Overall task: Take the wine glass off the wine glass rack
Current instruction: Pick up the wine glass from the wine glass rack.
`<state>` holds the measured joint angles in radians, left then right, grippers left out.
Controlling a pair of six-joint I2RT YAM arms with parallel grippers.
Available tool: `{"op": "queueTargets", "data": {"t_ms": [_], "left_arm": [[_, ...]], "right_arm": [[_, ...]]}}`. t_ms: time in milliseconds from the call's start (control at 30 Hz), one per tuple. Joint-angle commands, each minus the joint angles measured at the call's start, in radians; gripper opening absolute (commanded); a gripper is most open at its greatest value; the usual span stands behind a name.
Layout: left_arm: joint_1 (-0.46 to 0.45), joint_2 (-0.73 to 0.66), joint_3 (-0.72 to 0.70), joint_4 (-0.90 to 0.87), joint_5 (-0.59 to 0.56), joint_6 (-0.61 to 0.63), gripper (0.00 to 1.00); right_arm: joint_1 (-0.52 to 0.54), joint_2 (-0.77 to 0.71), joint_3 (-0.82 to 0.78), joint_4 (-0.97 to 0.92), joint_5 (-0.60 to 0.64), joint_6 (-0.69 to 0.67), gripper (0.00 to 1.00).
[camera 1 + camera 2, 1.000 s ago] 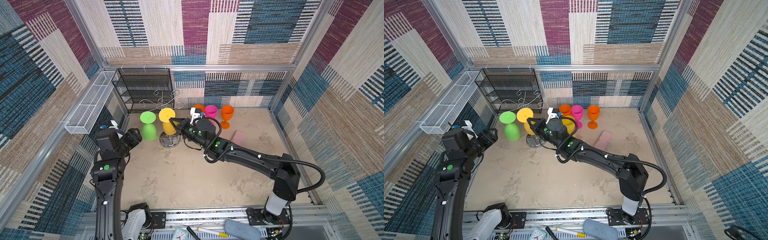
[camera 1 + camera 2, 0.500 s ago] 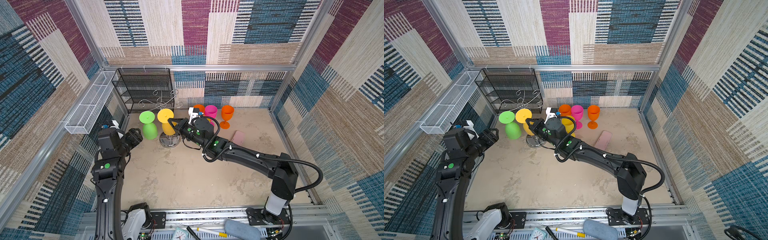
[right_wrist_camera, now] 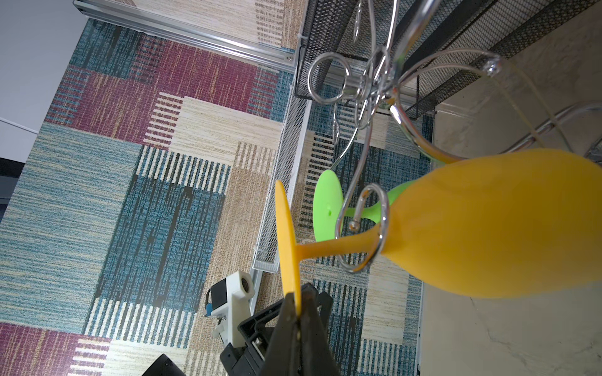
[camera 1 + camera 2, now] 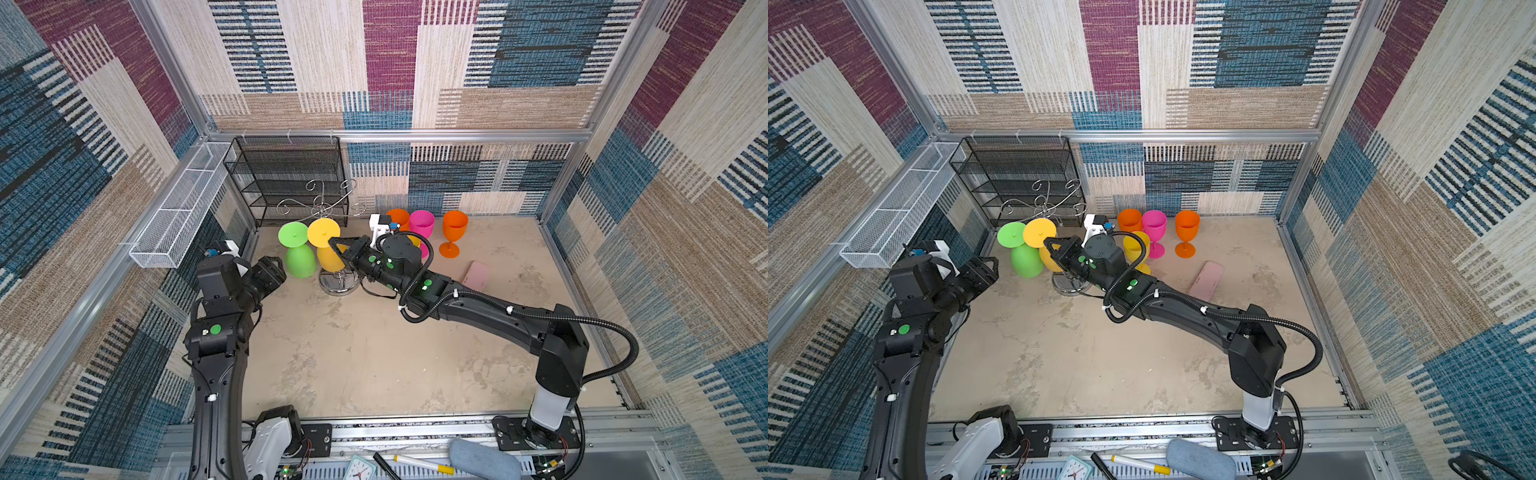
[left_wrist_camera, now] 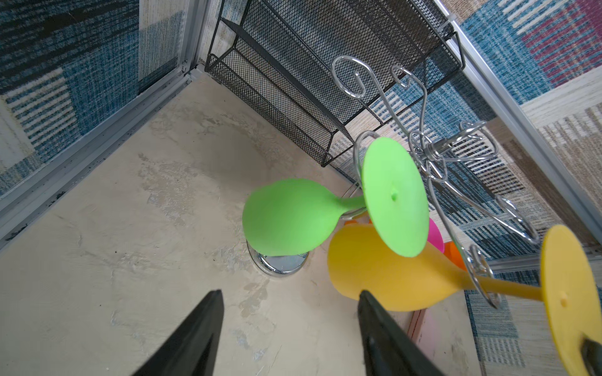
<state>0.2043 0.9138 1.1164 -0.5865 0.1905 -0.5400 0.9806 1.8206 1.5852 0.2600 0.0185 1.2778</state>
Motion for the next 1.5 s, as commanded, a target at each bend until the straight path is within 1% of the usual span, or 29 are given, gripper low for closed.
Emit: {"op": "queueTargets", "data": {"t_ms": [0,200,533,1200,1467], "left_arm": [[0.001,-0.005,-0.003,0.036,0.016,0.005,0.68],[0.001,-0.006,-0.005,0.037,0.017,0.008,0.68],[0.002,-0.010,-0.009,0.038,0.020,0.011,0.68],[0.002,-0.017,-0.015,0.037,0.030,0.011,0.68],[0.002,-0.016,-0.010,0.036,0.032,0.011,0.68]], "right_arm": [[0.002,0.015,0.035,0.006,-0.015,-0.009,0.00],[0.003,0.042,0.076,-0.010,-0.024,-0.003,0.00],[-0.006,0.048,0.107,-0.020,0.024,-0.010,0.00],[-0.095,0.011,0.018,0.040,0.038,0.064,0.00],[-0.105,0.012,0.026,0.031,0.038,0.067,0.00]]}}
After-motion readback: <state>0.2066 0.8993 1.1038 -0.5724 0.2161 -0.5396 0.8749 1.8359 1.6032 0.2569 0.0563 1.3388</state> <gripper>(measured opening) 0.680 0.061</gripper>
